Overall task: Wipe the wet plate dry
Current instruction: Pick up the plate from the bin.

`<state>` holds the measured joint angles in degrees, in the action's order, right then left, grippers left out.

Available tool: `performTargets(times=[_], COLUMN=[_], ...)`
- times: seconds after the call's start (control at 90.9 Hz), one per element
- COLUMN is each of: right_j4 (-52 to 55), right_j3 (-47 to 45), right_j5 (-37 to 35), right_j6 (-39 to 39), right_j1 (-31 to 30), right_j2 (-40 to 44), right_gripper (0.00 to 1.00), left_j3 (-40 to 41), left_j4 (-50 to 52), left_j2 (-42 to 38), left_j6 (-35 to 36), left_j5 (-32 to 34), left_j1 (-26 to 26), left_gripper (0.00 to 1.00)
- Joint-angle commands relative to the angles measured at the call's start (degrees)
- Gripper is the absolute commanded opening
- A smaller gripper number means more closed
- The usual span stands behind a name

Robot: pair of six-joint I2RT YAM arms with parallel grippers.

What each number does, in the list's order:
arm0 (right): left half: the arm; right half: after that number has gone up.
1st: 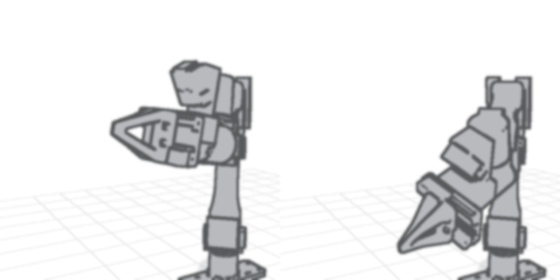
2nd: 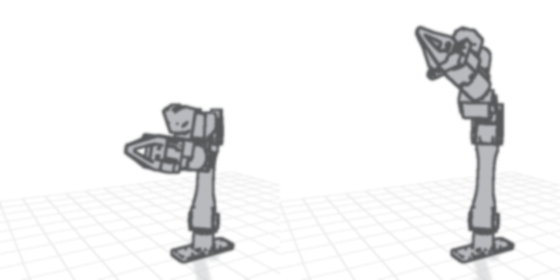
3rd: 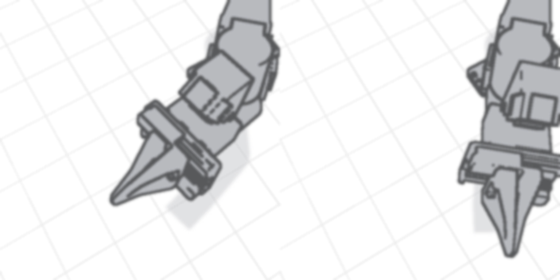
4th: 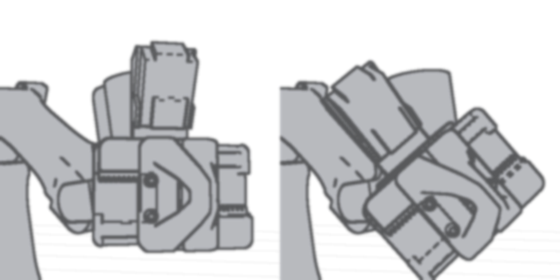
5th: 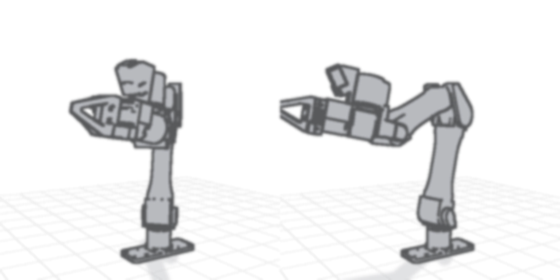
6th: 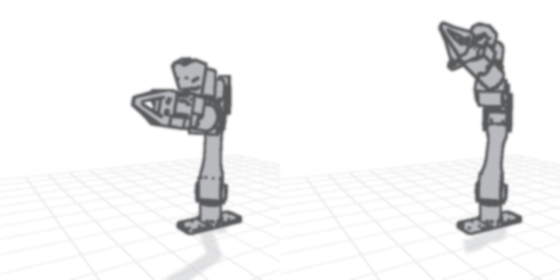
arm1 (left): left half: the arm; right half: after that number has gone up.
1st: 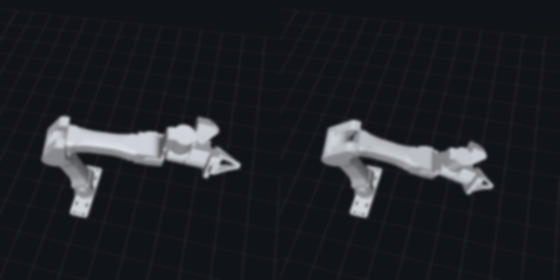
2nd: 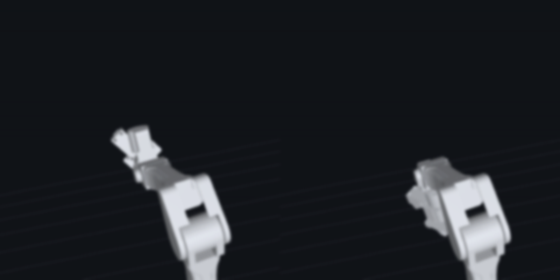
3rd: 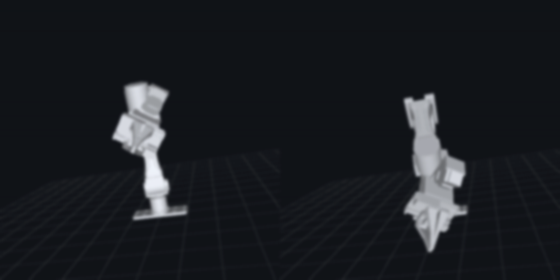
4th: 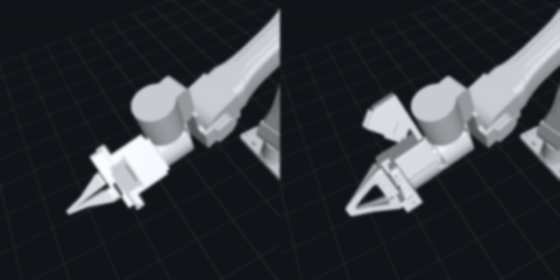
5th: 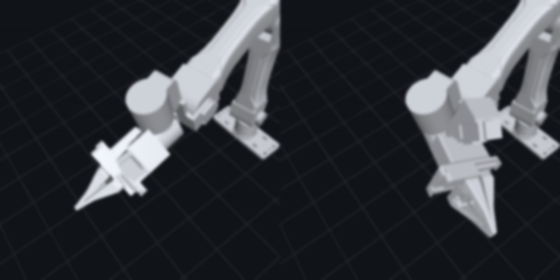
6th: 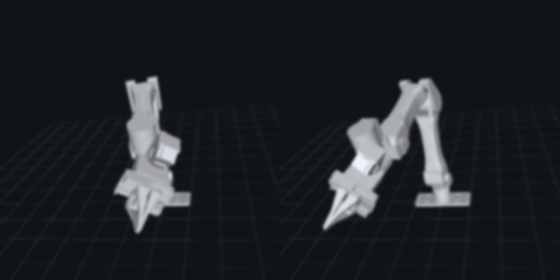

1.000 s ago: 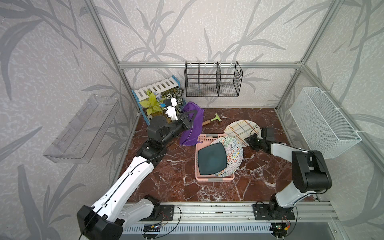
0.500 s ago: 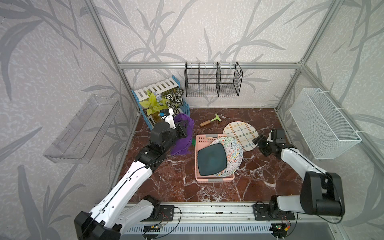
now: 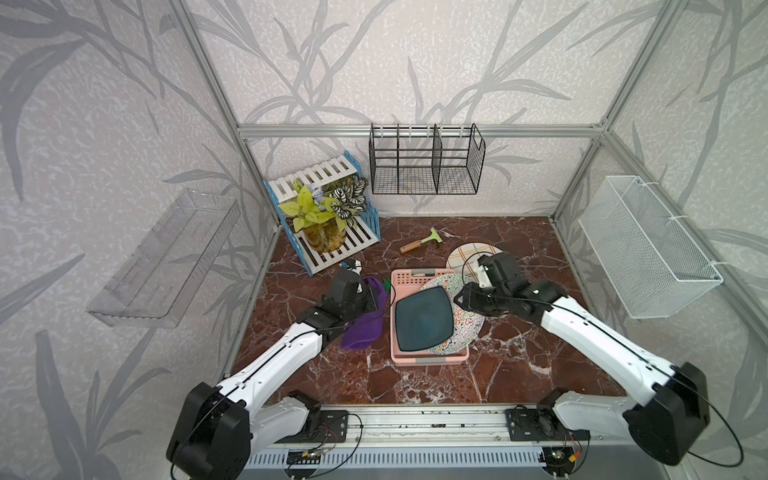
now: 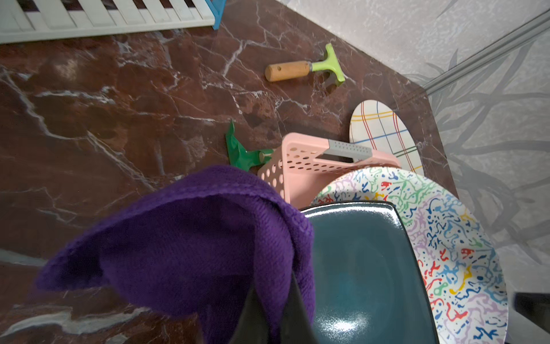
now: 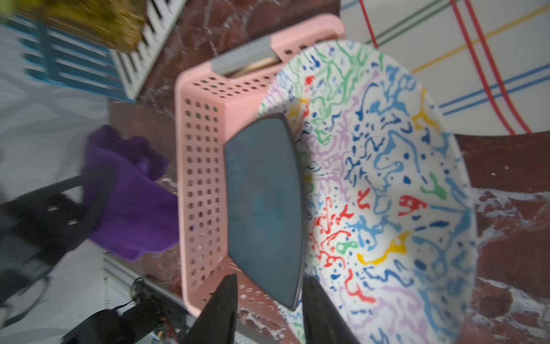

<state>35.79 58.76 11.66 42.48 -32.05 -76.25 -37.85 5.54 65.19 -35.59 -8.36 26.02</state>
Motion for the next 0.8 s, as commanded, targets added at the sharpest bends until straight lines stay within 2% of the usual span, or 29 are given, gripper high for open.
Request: performTargets(times=[0.0, 0.165, 0.275, 0.341, 0.462, 0.605, 0.704, 0.792], right_j4=[1.89, -1.04, -11.94, -18.53, -23.04, -21.80, -21.79, -23.19], right_j3=[1.10, 2.08, -1.44, -3.89, -6.09, -5.34, -4.31, -3.16], right_j5=[-0.18, 2.33, 10.53, 12.60, 12.39, 10.91, 10.74, 11.97], right_j6=[-2.49, -1.76, 3.56, 7.03, 9.71, 8.05, 7.10, 6.95], right_j1=[-0.50, -3.81, -3.98, -3.90, -3.12, -2.84, -2.67, -2.66], right_j2=[-4.31, -12.28, -14.93, -15.40, -15.41, -11.30, -6.25, -1.86], right_gripper=[0.42, 0.43, 0.43, 0.41, 0.23, 0.01, 0.00, 0.00], left_j3=[1.44, 4.15, 4.91, 5.11, 5.07, 2.94, -1.33, -6.68], left_j4=[-5.01, -9.41, -11.59, -12.33, -11.37, -5.00, 0.72, 2.20], left_j2=[0.83, 2.07, 3.43, 3.78, 2.75, -3.06, -7.49, -11.25], left_j6=[-0.52, -2.35, -3.39, -3.96, -4.31, -2.71, -0.98, 0.70], left_j5=[-4.33, -6.07, -6.90, -7.04, -5.66, 1.05, 5.34, 4.15], left_j1=[1.18, 2.54, 3.37, 3.79, 4.08, 3.20, 1.87, 1.78], left_gripper=[0.00, 0.00, 0.00, 0.00, 0.00, 0.00, 0.00, 0.00])
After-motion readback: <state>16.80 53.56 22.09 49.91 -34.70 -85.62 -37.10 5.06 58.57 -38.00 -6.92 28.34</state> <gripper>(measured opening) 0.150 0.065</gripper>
